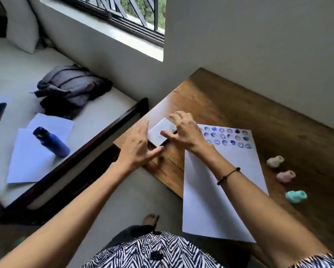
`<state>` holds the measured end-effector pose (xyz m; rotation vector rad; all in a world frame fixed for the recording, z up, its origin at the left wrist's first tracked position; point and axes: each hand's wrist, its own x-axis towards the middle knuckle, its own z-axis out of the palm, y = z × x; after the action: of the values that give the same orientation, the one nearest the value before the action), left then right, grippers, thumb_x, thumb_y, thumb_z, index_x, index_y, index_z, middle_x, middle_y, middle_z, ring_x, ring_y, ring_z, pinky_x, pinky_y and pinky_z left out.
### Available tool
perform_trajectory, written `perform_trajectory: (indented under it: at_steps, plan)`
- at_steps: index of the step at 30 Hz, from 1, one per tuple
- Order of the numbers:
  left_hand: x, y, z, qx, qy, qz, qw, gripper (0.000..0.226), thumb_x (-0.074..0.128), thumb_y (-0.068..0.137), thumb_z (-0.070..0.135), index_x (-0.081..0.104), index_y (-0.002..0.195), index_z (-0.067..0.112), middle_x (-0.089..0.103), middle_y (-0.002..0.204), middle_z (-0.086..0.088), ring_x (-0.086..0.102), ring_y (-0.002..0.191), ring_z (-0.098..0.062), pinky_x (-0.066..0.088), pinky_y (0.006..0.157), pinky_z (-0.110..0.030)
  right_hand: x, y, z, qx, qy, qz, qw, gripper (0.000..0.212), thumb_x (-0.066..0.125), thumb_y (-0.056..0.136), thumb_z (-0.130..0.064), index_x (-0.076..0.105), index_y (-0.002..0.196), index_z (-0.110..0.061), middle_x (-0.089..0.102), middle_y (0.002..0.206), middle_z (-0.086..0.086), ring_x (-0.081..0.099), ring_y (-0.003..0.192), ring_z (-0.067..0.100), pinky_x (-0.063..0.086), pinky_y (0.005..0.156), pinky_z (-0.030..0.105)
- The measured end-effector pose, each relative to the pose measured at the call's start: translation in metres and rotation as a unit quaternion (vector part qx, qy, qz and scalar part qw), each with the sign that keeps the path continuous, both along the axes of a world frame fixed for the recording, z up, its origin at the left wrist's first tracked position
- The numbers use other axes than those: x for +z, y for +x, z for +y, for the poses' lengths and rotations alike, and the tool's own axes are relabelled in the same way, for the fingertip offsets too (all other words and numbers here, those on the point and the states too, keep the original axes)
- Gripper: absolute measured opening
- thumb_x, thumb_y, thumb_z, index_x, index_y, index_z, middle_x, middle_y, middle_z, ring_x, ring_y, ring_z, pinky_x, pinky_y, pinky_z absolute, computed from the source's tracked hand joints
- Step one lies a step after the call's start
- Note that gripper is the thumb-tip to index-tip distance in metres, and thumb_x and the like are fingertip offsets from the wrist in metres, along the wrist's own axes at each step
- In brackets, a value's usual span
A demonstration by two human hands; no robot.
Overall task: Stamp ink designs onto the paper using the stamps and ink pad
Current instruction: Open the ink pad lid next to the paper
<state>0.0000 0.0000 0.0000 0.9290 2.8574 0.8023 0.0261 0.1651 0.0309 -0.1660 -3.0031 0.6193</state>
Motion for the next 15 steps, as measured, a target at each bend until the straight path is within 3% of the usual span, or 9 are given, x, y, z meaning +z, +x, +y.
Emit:
perform_trajectory:
  at_steps: [5,8,15]
  plan:
    - [-0.005,0.008,0.003,0.029,0.013,0.001,0.999,0.094,0.071,0.069,0.027,0.016,0.138,-0.006,0.042,0.134,-0.030,0.041,0.122,-0.042,0.030,0.105,-0.043,-0.005,-0.002,-0.030,-0.007,0.027,-0.043,0.999,0.068,0.063,0.071,-0.055,0.046,0.114,-0.005,0.052,0.116,0.020,0.042,0.110,0.037,0.040,0.096,0.045]
    - [-0.006,0.006,0.006,0.050,0.021,0.009,0.999,0.089,0.066,0.070,0.016,0.012,0.139,-0.006,0.049,0.124,-0.031,0.045,0.112,-0.043,0.032,0.098,-0.038,-0.003,-0.005,-0.037,-0.016,0.046,-0.055,0.997,0.067,0.061,0.070,-0.055,0.044,0.111,-0.005,0.052,0.114,0.021,0.042,0.109,0.038,0.040,0.092,0.044]
    - [-0.009,0.007,0.005,0.054,0.040,-0.019,0.998,0.098,0.068,0.074,0.027,0.003,0.140,-0.002,0.046,0.130,-0.027,0.041,0.117,-0.038,0.033,0.101,-0.040,0.003,-0.012,-0.038,-0.022,0.025,-0.074,0.997,0.068,0.065,0.066,-0.054,0.042,0.108,-0.006,0.057,0.110,0.021,0.049,0.106,0.038,0.043,0.085,0.042]
